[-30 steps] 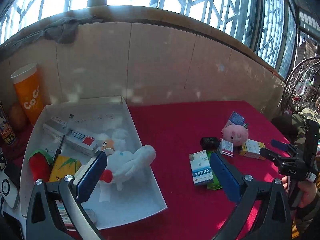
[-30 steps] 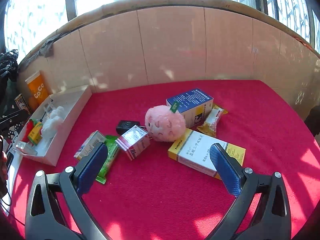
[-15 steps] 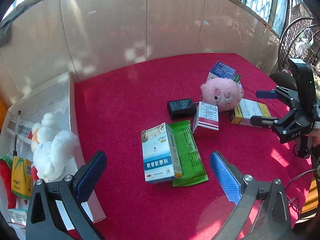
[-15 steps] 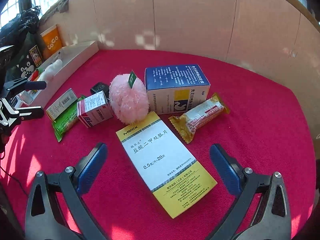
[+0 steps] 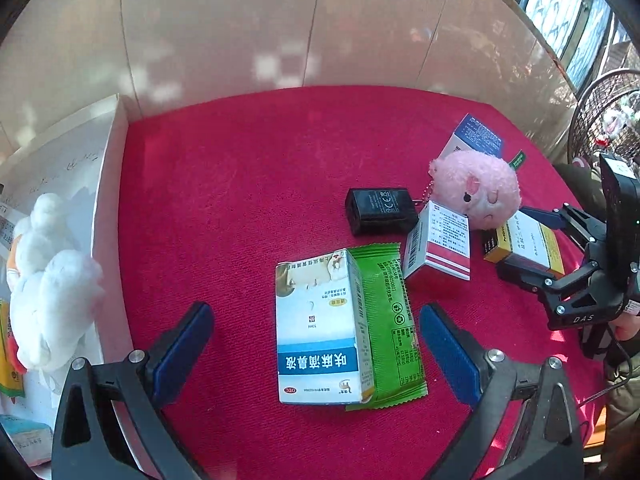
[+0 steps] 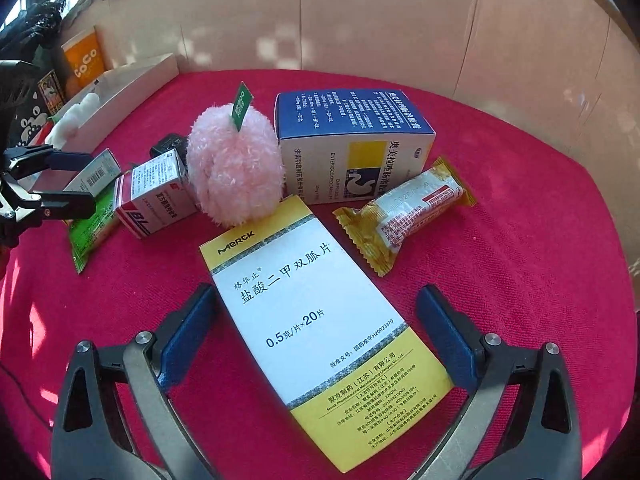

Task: Organize objects
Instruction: 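Grasp the white medicine box with the left tool while the right tool grasps the Merck box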

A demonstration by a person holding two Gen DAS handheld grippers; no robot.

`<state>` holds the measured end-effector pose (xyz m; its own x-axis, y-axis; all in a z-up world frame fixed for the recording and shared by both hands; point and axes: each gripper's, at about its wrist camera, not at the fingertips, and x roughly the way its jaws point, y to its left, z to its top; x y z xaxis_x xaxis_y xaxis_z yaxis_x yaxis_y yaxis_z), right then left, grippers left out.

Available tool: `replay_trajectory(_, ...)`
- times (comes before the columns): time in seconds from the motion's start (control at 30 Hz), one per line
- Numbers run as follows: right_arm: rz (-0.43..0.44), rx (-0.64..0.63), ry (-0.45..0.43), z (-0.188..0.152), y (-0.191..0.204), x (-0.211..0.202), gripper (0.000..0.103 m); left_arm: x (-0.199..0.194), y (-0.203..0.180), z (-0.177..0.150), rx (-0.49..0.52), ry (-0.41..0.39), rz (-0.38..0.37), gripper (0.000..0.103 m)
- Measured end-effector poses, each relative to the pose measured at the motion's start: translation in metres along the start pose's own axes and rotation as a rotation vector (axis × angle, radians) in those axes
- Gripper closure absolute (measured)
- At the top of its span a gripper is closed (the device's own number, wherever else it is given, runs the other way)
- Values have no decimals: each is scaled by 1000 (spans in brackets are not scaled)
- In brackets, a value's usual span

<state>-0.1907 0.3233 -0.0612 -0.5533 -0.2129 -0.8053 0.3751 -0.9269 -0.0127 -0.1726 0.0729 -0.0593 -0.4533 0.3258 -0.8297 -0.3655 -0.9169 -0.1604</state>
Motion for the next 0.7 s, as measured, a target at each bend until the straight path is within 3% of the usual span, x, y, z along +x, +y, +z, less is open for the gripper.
replay_trajectory(0.1,-4,7,-14,-3,3,-5,18,-4,3,-3,-8,-19,30,15)
replay_trajectory(0.17,-8,15,-25,-6,6,-9,35,-8,5,-5,0,-32,59,34)
replay_trajectory(0.23,-11,27,-31,-11,9,-14,45,-11,7,-7,6,-37,71,66)
replay_trajectory(0.4,-37,58,-39,-26,23,-28,46,-17,3,-14,13,-50,62,67)
replay_trajectory(0.7,-63,70,-34,-39,40,-39,46,-5,-15,-12,131,-23,145,62)
